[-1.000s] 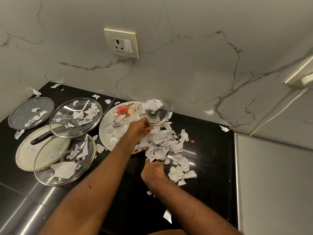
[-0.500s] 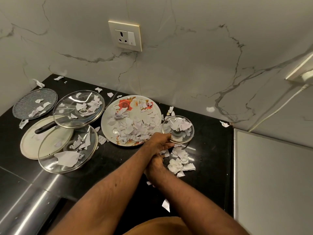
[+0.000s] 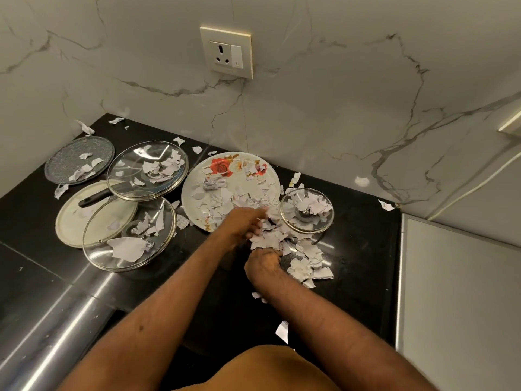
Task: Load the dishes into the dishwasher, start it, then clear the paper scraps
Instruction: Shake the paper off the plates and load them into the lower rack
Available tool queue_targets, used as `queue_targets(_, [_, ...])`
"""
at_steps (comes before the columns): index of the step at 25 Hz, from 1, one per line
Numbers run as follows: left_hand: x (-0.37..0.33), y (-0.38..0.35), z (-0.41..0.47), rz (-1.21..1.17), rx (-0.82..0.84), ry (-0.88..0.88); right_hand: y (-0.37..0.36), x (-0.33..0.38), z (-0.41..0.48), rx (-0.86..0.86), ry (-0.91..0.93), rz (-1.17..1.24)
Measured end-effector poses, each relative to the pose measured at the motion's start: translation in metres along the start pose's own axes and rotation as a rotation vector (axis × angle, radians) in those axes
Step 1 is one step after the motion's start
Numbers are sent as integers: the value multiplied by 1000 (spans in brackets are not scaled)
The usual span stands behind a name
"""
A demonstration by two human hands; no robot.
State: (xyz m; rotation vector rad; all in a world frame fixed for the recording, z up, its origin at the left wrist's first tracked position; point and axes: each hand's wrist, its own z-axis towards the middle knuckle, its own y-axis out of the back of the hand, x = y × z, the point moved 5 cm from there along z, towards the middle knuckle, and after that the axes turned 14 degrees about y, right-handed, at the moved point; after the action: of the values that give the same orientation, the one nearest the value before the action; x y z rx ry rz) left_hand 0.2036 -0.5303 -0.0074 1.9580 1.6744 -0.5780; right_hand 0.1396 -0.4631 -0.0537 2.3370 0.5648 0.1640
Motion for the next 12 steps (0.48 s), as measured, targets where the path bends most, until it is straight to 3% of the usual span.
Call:
queue_targets(2, [19,42,-3,-61,-204,-54,4,0,-5,-15,-8,63])
queue_targets(4, [54,74,2,-173,-420,15,3,2,-6,-32,-25,72])
queue_targets(5, [71,80,4,-267,-433,72,4,6,-7,-40,-24,55])
queue_targets(8, [91,72,12,-551,-268,153,6,11,-10,-67,-19,57])
queue_targets(12, [82,68,18,-662,-200,133,9,11,-12,-47,-8,69])
